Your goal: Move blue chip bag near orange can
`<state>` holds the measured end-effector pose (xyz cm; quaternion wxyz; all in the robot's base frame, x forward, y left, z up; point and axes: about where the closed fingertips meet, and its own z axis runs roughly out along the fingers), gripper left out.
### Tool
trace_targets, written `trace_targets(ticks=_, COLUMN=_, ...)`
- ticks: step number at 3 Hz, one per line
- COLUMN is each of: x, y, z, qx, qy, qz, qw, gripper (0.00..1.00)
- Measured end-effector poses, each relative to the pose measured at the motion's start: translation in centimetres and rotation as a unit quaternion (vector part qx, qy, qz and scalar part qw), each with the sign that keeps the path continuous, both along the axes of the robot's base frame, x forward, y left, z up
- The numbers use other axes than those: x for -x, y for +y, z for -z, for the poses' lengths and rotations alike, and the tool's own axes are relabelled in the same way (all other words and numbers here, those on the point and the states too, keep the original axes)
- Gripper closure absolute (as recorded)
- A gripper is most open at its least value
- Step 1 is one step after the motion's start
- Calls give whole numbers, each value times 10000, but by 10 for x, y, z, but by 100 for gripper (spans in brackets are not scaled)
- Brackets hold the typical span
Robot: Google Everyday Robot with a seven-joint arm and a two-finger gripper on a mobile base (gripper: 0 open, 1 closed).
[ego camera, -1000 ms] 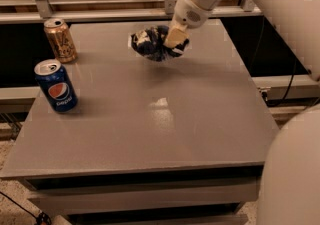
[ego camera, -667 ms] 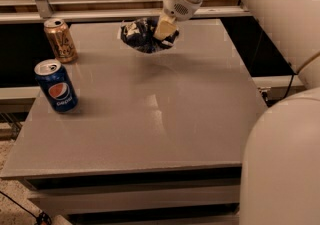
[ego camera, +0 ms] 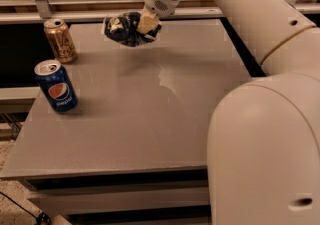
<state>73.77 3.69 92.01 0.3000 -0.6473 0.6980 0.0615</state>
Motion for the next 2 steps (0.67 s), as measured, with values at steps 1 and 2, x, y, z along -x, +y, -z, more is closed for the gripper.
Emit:
trace_targets(ticks=1, x=-9, y=24, z=2, qx=-84, qy=-36, qz=-232, qw=9997, gripper=100)
trace_targets(ticks=2, x=-4, y=52, z=3, qx=-113, qy=-25, qz=-560, qw=9984, gripper=100)
